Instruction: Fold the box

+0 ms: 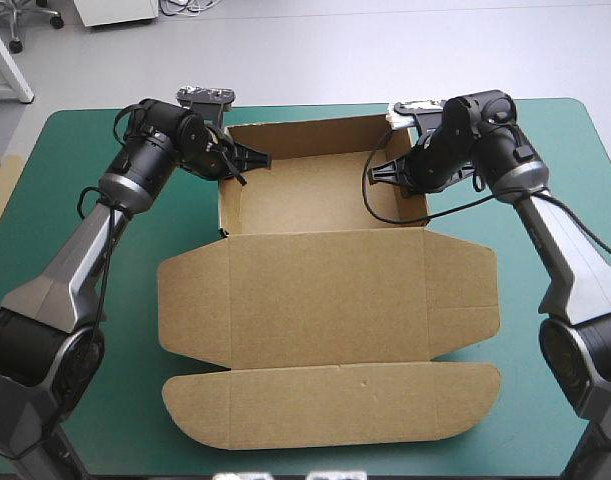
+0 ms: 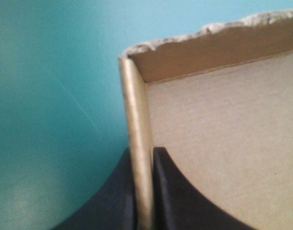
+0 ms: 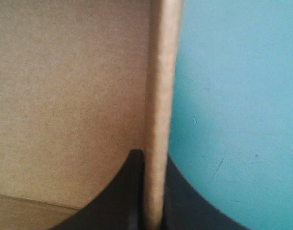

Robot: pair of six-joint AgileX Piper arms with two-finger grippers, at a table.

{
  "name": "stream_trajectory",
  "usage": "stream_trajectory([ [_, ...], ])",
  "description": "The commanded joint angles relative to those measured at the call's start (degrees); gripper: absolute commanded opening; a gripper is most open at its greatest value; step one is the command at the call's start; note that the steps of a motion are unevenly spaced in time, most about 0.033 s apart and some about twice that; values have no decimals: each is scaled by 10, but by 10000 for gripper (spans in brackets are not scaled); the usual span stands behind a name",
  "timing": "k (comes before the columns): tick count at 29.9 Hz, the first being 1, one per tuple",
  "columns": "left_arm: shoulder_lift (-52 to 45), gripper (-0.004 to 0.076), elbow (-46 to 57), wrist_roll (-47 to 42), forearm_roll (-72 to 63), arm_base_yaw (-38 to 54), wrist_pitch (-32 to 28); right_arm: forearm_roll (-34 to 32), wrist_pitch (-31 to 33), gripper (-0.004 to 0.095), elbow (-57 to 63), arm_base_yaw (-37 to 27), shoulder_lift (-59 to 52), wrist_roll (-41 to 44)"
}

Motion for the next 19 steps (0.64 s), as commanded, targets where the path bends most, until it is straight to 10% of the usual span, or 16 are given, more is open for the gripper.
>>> stream_trajectory([
  [1, -25, -10, -13, 34, -45, -5, -5, 9, -51, -14, -20, 2, -21, -13],
  [19, 19, -10, -13, 44, -11, -21, 6, 7, -40, -13, -20, 2, 25, -8],
])
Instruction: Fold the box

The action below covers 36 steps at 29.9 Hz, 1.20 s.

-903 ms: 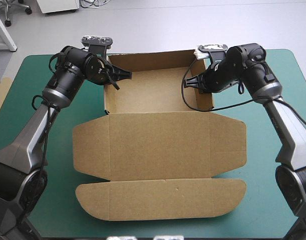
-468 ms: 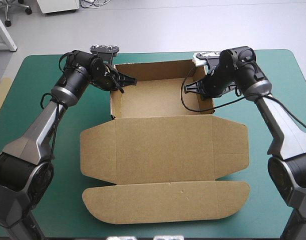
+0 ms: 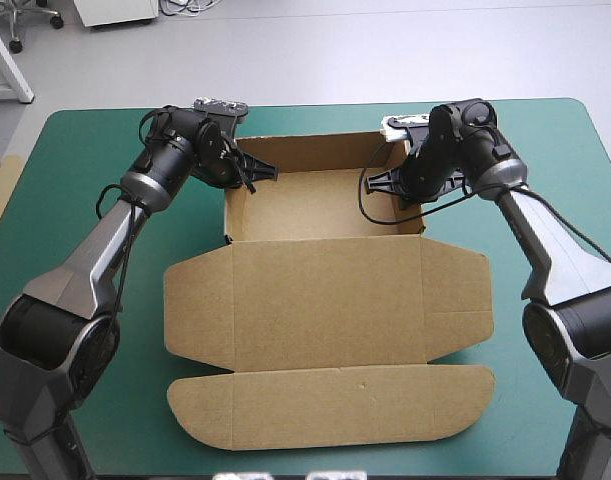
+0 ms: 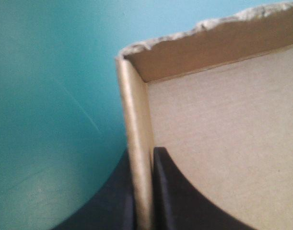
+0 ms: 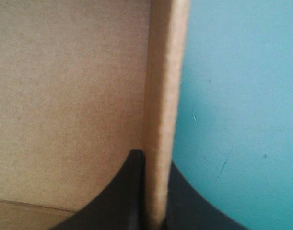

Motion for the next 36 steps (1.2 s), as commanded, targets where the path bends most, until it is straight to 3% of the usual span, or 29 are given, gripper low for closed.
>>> stream_trajectory([
  [1, -14, -10, -14, 33, -29, -11, 9, 11, -43, -13, -20, 2, -20, -17],
  [36, 66, -10, 7, 72, -89, 7, -40, 19, -49, -13, -20, 2, 64, -26],
])
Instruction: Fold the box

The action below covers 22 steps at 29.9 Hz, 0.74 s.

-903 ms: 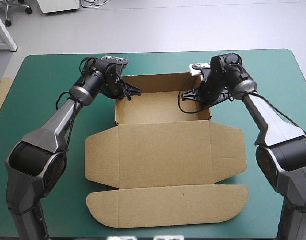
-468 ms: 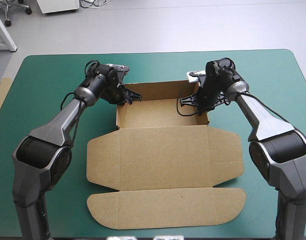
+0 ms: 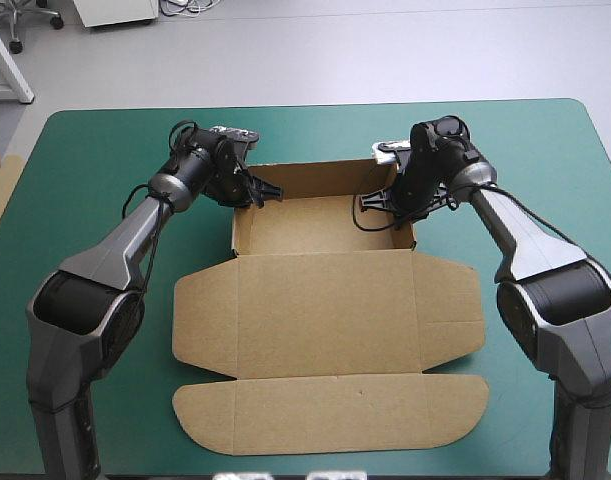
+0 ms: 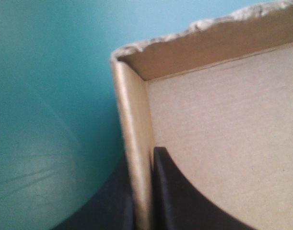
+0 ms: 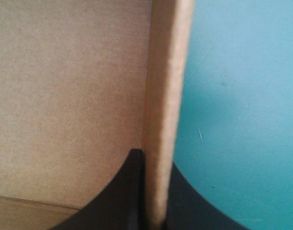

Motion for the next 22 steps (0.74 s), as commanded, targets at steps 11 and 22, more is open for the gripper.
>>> stream_trajectory([
  [11, -20, -10, -13, 48, -57, -12, 4, 27, -47, -13, -18, 3, -26, -31],
  [22, -20, -10, -13, 52, -54, -12, 12, 47, -45, -12, -18, 3, -22, -44],
])
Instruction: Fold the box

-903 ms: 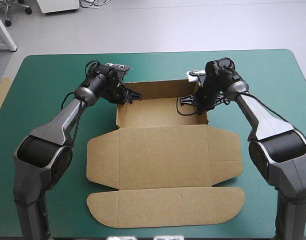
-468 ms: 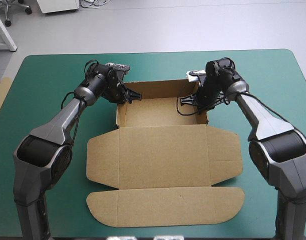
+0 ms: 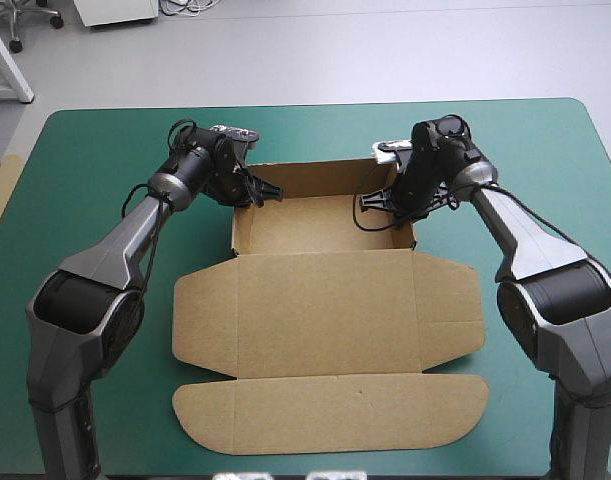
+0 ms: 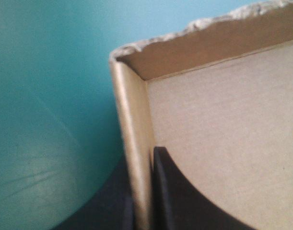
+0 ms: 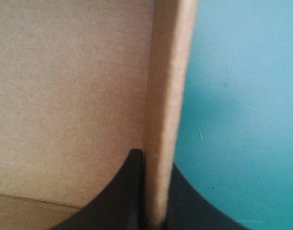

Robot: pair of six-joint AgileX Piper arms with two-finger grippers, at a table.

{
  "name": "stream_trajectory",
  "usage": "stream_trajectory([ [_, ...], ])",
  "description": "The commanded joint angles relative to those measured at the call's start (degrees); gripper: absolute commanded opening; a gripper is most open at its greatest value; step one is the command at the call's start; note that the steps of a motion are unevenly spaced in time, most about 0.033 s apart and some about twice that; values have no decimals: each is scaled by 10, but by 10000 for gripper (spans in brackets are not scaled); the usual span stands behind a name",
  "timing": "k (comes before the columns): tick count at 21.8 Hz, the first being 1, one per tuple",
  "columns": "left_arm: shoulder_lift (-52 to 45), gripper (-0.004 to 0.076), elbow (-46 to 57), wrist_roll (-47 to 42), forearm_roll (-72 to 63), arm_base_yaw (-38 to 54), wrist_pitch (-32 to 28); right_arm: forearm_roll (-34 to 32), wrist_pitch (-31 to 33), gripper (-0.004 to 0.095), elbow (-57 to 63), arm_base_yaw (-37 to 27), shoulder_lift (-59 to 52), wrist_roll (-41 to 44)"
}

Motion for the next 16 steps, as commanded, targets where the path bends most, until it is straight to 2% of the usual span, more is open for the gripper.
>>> stream_trajectory([
  [1, -22, -9, -10, 39, -50, -13, 10, 40, -44, -12, -18, 4, -22, -34],
  [3, -22, -6, -10, 39, -50, -13, 10, 48, -42, -4, -18, 4, -22, -37],
  [5, -22, 32, -10, 44, -50, -13, 4, 63, -45, 51, -18, 4, -22, -58],
  [6, -24, 108, -10, 45, -50, -13, 1, 73, -43, 145, -18, 4, -22, -65],
  [7, -24, 146, -10, 45, -50, -13, 1, 77, -37, 231, -18, 4, -22, -65],
  [8, -25, 254, -10, 45, -51, -13, 1, 80, -31, 380, -18, 4, -22, -70],
  [9, -25, 298, -10, 45, -56, -13, -2, 80, -31, 463, -18, 4, -22, -72],
  [10, -25, 404, -10, 45, -61, -13, -15, 80, -33, 586, -20, 4, -22, -80],
  [11, -25, 449, -10, 45, -61, -13, -19, 80, -35, 633, -20, 4, -22, -80],
  [12, -25, 503, -10, 45, -63, -13, -22, 76, -34, 668, -20, 4, -22, -80],
  [16, -26, 510, -10, 43, -59, -13, -33, 52, -43, 667, -20, 4, -22, -80],
])
